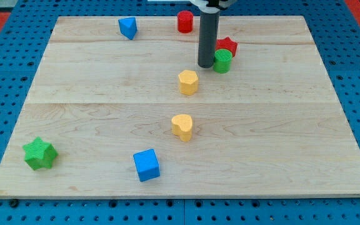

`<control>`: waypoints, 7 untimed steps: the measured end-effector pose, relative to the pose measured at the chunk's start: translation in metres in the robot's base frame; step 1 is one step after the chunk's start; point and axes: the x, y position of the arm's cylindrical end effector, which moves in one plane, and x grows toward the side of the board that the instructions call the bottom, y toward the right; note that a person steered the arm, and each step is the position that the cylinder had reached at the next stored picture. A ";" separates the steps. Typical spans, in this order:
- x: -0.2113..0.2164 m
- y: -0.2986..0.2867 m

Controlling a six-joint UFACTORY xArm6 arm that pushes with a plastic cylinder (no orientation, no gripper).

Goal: Place the green circle parallel to the blue cube

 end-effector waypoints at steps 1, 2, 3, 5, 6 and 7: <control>-0.016 0.016; 0.002 0.079; 0.027 0.134; 0.068 0.183; 0.076 0.146; 0.076 0.123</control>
